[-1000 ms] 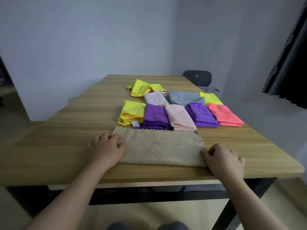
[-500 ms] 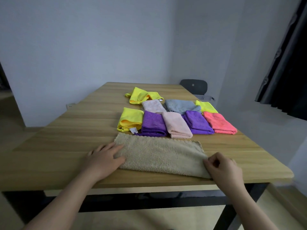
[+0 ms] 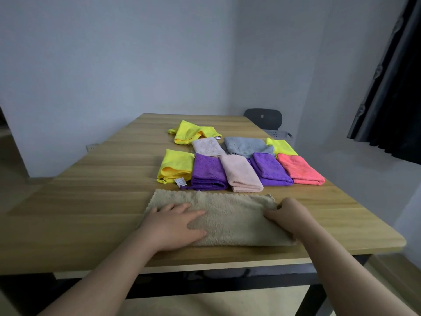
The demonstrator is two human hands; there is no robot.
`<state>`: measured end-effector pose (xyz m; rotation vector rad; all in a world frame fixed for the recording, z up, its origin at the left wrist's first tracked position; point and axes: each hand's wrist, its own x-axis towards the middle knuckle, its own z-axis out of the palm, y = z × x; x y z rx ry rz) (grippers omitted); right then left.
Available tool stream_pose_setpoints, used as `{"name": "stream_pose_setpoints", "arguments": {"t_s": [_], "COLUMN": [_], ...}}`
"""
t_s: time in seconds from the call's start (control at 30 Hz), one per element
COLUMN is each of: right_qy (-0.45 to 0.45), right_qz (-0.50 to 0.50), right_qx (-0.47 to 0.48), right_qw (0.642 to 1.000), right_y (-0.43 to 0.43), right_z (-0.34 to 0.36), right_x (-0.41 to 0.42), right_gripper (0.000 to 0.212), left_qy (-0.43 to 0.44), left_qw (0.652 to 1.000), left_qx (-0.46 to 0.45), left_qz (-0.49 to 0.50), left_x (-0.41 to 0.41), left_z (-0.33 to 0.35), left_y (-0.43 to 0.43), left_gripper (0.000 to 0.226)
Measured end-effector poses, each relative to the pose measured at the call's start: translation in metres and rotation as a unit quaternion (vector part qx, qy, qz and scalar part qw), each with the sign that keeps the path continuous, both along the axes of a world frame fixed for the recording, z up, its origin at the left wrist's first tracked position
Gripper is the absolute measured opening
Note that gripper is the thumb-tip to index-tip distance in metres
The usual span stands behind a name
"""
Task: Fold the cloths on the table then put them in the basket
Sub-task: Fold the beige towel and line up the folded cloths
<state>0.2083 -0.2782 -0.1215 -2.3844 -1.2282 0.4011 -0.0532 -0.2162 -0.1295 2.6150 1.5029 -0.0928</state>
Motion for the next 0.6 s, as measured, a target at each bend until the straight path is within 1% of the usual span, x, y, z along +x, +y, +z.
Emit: {"name": "stream_pose_setpoints", "arguments": {"t_s": [0.07, 0.1, 0.13, 0.17, 0.23, 0.27, 0.33, 0.47, 0.6], "right_qy": [0.081, 0.122, 0.154, 0.163, 0.128, 0.115, 0.143, 0.284, 0.393], "right_qz": [-0.005, -0.013, -0.018, -0.015, 0.023, 0.038, 0.031, -0.007, -0.017], "right_qx": [0.074, 0.105, 0.129, 0.14, 0.14, 0.144, 0.174, 0.215, 0.209], "right_qw": [0.994, 0.987, 0.979, 0.976, 0.982, 0.982, 0.974, 0.934, 0.895], "right_y": [0.006, 0.008, 0.011, 0.011, 0.013, 0.012, 0.012, 0.007, 0.003], "right_z": [0.002, 0.002, 0.002, 0.001, -0.001, -0.002, -0.001, 0.008, 0.021], "right_x": [-0.001, -0.002, -0.003, -0.002, 0.0, 0.002, 0.008, 0.016, 0.018], "right_gripper": [0.023, 0.023, 0.024, 0.025, 0.023, 0.022, 0.023, 0.02, 0.012], "left_qy": [-0.035, -0.046, -0.044, -0.03, 0.001, 0.004, -0.001, -0.015, -0.075], "left_qw": [0.997, 0.995, 0.996, 0.999, 1.0, 1.0, 1.0, 1.0, 0.993], "left_qx": [0.068, 0.084, 0.072, 0.044, 0.003, 0.002, 0.008, 0.007, 0.09], "left_qz": [0.001, 0.0, -0.005, -0.009, -0.01, -0.009, -0.011, -0.019, -0.02], "left_x": [0.005, 0.008, 0.01, 0.012, 0.014, 0.015, 0.02, 0.034, 0.019], "left_z": [0.006, 0.006, 0.003, -0.001, -0.01, -0.013, -0.015, -0.013, 0.006], "left_y": [0.006, 0.008, 0.009, 0.01, 0.013, 0.015, 0.018, 0.015, 0.025], "left_gripper": [0.058, 0.059, 0.06, 0.061, 0.062, 0.063, 0.063, 0.063, 0.059]}}
